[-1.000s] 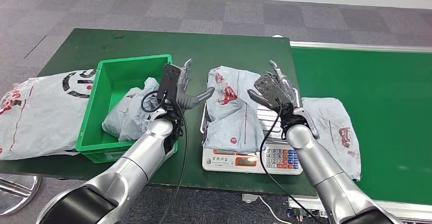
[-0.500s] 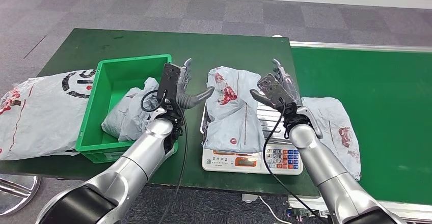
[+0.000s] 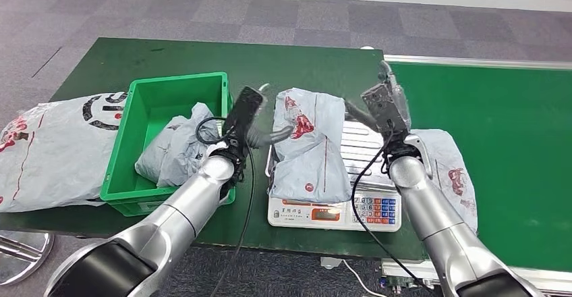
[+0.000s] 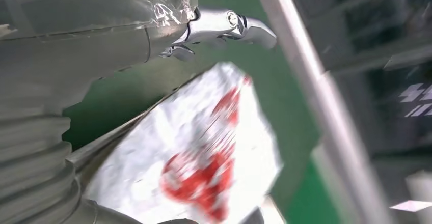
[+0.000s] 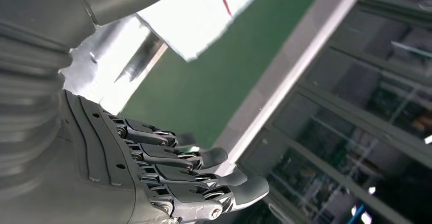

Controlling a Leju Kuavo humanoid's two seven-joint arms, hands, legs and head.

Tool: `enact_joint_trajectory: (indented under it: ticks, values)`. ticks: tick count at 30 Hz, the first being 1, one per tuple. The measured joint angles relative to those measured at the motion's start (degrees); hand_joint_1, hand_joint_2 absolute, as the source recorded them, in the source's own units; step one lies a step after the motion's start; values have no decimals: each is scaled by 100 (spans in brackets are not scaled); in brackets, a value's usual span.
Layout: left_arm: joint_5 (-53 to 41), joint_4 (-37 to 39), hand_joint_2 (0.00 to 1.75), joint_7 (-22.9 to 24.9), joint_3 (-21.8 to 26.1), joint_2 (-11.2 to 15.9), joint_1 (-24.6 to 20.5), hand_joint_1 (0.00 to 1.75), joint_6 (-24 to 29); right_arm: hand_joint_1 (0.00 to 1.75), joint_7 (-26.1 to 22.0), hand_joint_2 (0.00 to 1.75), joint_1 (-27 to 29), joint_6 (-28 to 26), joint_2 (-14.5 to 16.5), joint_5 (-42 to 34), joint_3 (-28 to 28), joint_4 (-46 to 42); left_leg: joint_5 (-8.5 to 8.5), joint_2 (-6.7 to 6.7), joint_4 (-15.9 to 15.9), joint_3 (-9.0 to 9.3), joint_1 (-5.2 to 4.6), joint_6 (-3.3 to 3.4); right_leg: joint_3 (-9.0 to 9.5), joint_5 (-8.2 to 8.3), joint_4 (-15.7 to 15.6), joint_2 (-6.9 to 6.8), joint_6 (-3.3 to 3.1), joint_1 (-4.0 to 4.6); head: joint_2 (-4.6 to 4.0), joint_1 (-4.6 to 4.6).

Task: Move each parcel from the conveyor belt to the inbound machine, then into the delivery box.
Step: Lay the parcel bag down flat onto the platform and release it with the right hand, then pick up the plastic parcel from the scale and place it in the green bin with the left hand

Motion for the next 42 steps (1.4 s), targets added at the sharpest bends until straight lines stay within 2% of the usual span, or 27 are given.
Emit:
enact_joint_trajectory:
  ticks: [2,5,8,11,16,27,31,36,42]
  values:
    - [-980,172,175,217,-513,-12,-122,0,-375,0,23,175,-117,121,-44,-227,-92,62,1,-2,2,0,-2,2,-2,1,-1,-2,3,-5,0,-1]
    - [-2462,427,175,394,-1697,-78,-213,0,-926,0,-16,175,-269,482,-243,-661,-248,182,4,-25,2,-3,-9,10,6,-1,-1,-24,10,-10,0,0]
    - [-2902,570,175,473,-2539,-160,-219,0,-1060,0,-170,175,-332,575,-450,-960,-392,254,1,-28,3,-7,-13,17,7,0,-2,-29,13,-12,0,0]
    - [-3016,646,175,486,-3019,-224,-315,0,-1159,0,-205,175,-292,551,-599,-1143,-481,260,-3,-26,3,-6,-18,24,7,-3,-3,-29,18,-15,0,0]
    - [-3022,720,175,490,-3324,-309,-395,0,-1377,0,-172,175,-154,533,-763,-1274,-506,208,-3,-28,2,-6,-18,28,10,-4,-3,-37,20,-14,0,1]
    - [-2990,811,175,485,-3388,-369,-413,0,-1424,0,-161,175,-64,528,-879,-1290,-506,143,0,-28,3,-5,-18,32,10,-4,-3,-36,21,-15,0,1]
    - [-3036,827,175,469,-3412,-380,-418,175,-1439,0,-128,175,-25,512,-902,-1300,-506,112,0,-29,3,-5,-18,32,10,-4,-3,-36,21,-15,0,1]
    - [-3064,817,175,474,-3488,-414,-477,175,-1391,0,-69,175,253,475,-974,-1297,-585,-190,0,-37,3,-5,-18,34,16,-7,-3,-44,26,-15,0,1]
    - [-2611,714,175,511,-3389,-421,-485,175,-688,0,11,175,529,479,-1004,-1188,-757,-528,1,-35,2,-5,-19,34,13,-6,-3,-42,28,-16,0,1]
